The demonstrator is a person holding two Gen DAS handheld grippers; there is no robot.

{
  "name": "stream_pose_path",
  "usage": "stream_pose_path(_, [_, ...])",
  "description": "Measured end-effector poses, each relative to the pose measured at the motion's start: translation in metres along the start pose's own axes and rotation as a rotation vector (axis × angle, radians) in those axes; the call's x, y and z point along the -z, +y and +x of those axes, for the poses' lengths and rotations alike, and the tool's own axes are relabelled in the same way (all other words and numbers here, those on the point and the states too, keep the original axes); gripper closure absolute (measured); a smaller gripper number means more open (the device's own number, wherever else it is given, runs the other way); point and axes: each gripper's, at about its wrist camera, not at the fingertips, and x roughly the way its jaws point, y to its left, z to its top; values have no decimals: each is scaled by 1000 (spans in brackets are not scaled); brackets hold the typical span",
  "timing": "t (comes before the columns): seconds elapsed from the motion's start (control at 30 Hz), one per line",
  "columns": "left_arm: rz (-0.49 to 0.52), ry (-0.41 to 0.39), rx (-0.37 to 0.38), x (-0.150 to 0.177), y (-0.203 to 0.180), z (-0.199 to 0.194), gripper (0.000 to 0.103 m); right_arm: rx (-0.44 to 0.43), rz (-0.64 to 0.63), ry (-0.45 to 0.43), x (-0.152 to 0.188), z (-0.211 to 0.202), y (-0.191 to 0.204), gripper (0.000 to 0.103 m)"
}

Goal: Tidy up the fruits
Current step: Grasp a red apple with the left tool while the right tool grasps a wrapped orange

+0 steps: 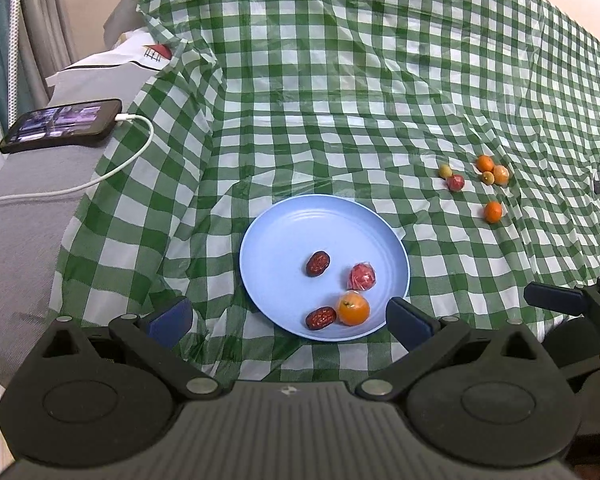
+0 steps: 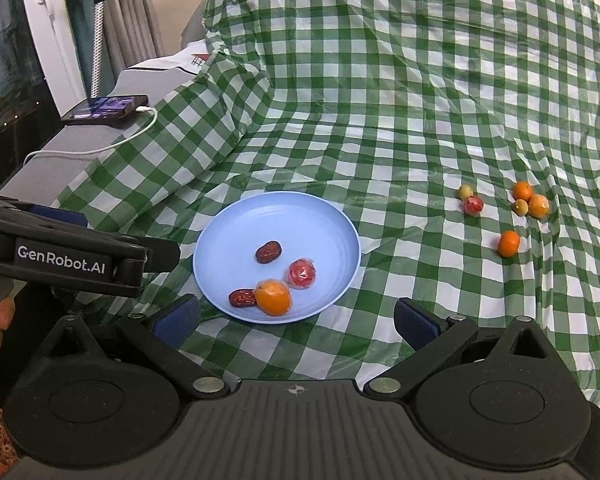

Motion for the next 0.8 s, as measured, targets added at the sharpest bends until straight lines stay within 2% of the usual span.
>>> stream_pose_path(0.2, [11, 17, 4, -10, -7, 11, 0, 13, 28, 8, -2, 8, -10, 1])
stream_pose_path(0.37, [37, 33, 9, -23, -21, 26, 0, 70, 67, -19, -6, 12, -32, 1])
stream_pose_path(0.6, [93, 32, 63, -58, -64, 53, 0, 209, 103, -66, -12, 19, -98, 1])
stream_pose_path(0.8, [139, 15, 144, -108, -128, 98, 0, 352, 131, -140, -29, 41, -182, 7])
